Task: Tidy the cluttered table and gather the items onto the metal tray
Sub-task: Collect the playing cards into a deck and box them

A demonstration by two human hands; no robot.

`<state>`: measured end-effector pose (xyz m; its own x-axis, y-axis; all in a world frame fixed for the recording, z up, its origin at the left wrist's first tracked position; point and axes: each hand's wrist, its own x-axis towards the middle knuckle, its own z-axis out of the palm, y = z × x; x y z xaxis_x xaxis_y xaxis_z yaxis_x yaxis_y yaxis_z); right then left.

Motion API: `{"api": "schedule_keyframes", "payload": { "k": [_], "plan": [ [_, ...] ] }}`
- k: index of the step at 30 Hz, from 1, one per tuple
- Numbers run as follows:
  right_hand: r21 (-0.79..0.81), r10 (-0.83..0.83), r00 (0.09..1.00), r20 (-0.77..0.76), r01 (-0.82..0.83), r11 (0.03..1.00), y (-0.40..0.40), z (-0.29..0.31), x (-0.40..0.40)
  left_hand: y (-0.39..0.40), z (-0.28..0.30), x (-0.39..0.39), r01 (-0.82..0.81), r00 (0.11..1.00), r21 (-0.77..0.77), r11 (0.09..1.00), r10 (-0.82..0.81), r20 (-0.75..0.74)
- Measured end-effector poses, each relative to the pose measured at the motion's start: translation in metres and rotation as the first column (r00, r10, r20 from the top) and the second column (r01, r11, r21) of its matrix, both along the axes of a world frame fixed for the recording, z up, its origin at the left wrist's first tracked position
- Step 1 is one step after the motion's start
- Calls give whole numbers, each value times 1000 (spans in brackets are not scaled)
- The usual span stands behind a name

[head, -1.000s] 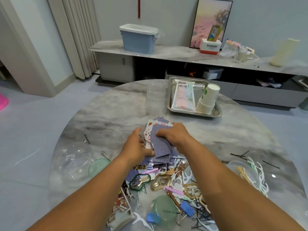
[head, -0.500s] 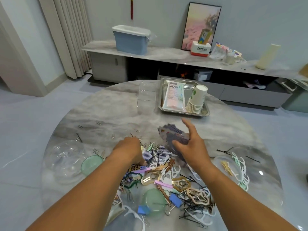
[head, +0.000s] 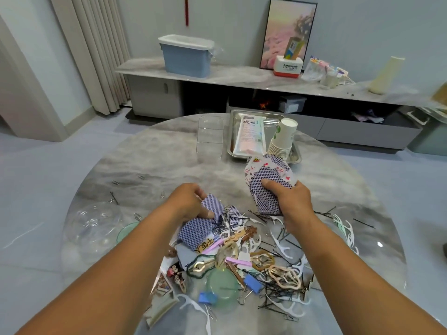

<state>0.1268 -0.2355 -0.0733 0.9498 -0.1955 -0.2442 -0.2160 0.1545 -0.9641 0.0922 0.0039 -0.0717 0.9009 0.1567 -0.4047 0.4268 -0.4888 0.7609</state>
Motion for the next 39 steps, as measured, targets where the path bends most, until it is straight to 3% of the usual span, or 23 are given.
{"api": "schedule_keyframes", "payload": {
  "k": [4, 8, 11, 14, 15, 16, 17, 18, 20, 21, 22, 23, 24, 25, 27, 32, 34, 39],
  "plan": [
    [240, 81, 984, -157, -42, 970, 12, -1, -8, 2, 10, 7, -155, 974, -270, 950, 192, 117],
    [476, 199, 955, -219, -73, 876, 34, 6, -14, -14, 17, 11, -316, 909, -659, 683, 417, -5],
    [493, 216, 955, -202, -92, 865, 52, 8, -17, -41, 17, 8, -322, 908, -765, 558, 409, -84],
    [486, 209, 960, -185, -96, 869, 57, 6, -17, -62, 23, 3, -340, 898, -882, 326, 389, -203],
    [472, 203, 963, -177, -98, 876, 56, 6, -16, -65, 24, 3, -344, 900, -892, 293, 376, -223],
    [438, 186, 967, -173, -93, 894, 53, 6, -15, -65, 24, 4, -334, 912, -880, 339, 353, -210],
    [388, 153, 974, -168, -77, 918, 49, 8, -13, -63, 24, 5, -305, 936, -833, 462, 309, -171],
    [328, 112, 981, -160, -54, 943, 43, 9, -10, -56, 24, 5, -240, 966, -728, 642, 233, -112],
    [174, 18, 994, -112, 2, 985, 29, 12, -5, -36, 25, 4, -19, 999, -310, 950, 7, -41],
    [34, -23, 998, -54, 25, 999, 21, 12, -3, -25, 25, 2, 116, 991, -44, 992, -118, -57],
    [-144, -32, 999, 15, 34, 989, 12, 11, -1, -14, 25, -2, 259, 963, 213, 942, -235, -132],
    [-314, -8, 998, 65, 28, 949, 5, 9, 0, -6, 26, -8, 388, 918, 393, 834, -310, -248],
    [-449, 30, 996, 86, 11, 893, -2, 6, -1, -2, 26, -13, 488, 867, 489, 723, -338, -366],
    [-538, 70, 994, 86, -13, 843, -7, 4, -2, 0, 24, -17, 541, 829, 507, 671, -326, -454],
    [-641, 127, 989, 76, -50, 766, -13, -3, -5, -3, 20, -22, 577, 790, 478, 663, -302, -534],
    [-702, 164, 985, 47, -84, 708, -16, -14, -11, -24, 11, -26, 625, 778, 577, 526, -361, -514],
    [-705, 177, 984, 15, -115, 699, -16, -18, -13, -28, 7, -26, 627, 778, 584, 516, -377, -503],
    [-678, 176, 984, 22, -114, 726, -17, -20, -12, -20, 10, -23, 550, 832, 506, 664, -385, -400]
  ]
}}
